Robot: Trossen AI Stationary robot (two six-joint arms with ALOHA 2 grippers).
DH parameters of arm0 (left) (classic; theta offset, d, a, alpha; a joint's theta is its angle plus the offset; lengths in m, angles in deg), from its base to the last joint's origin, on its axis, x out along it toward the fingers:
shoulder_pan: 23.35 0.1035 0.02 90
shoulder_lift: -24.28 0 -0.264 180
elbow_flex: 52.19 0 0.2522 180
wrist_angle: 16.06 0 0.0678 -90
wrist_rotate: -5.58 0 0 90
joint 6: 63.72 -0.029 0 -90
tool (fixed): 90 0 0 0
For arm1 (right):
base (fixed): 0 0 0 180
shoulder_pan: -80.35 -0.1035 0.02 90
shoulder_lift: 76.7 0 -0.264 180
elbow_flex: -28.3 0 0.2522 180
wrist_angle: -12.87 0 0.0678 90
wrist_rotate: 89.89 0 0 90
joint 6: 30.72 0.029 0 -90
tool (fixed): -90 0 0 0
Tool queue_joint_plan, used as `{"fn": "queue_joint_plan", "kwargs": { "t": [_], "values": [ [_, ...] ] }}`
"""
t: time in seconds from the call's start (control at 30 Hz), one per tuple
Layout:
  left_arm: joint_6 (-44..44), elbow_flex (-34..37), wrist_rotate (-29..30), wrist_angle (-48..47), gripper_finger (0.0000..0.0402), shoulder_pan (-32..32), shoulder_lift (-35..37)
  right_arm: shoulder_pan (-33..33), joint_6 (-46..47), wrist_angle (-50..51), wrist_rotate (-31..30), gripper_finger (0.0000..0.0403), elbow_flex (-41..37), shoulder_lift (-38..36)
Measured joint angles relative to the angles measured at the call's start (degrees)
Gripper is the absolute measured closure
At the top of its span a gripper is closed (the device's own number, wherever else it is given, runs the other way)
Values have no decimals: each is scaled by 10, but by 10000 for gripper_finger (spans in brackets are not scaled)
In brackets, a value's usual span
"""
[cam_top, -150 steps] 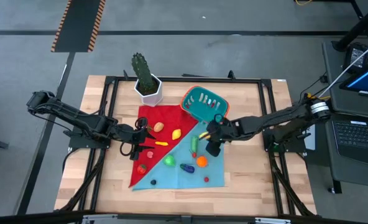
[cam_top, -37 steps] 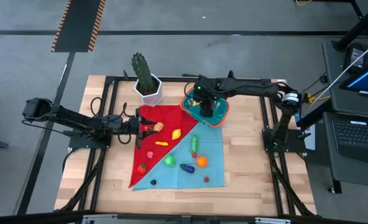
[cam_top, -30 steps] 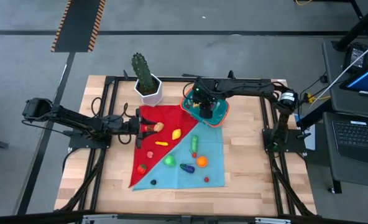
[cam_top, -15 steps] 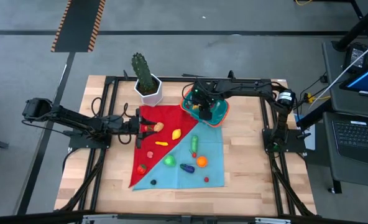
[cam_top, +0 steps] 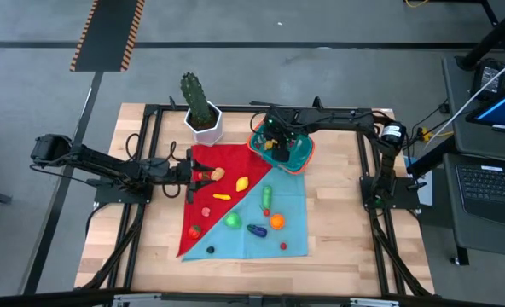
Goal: Pick and placing Produce into tupperware
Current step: Put the brown potato into the blue basket
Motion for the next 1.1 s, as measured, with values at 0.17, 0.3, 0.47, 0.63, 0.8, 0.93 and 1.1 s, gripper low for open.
{"fn": "queue_joint_plan", "kwargs": {
  "t": [0.17,0.3,0.47,0.63,0.8,0.93,1.1],
  "values": [
    [0,0,0,0,223,0,0,-4,29,14,-88,223,16,-15],
    [0,0,0,1,223,0,0,-17,33,18,-101,250,25,-49],
    [0,0,0,2,223,0,0,-33,58,12,-51,276,2,-100],
    [0,0,0,3,223,-1,0,-49,89,-46,-12,292,-82,-151],
    [0,0,0,3,223,-1,0,-70,109,-166,-10,301,-200,-217],
    [0,0,0,1,223,-3,10,-81,135,-218,-10,304,-273,-287],
    [-1,0,0,-7,223,-27,37,-111,167,-264,-11,305,-349,-380]
  ]
}}
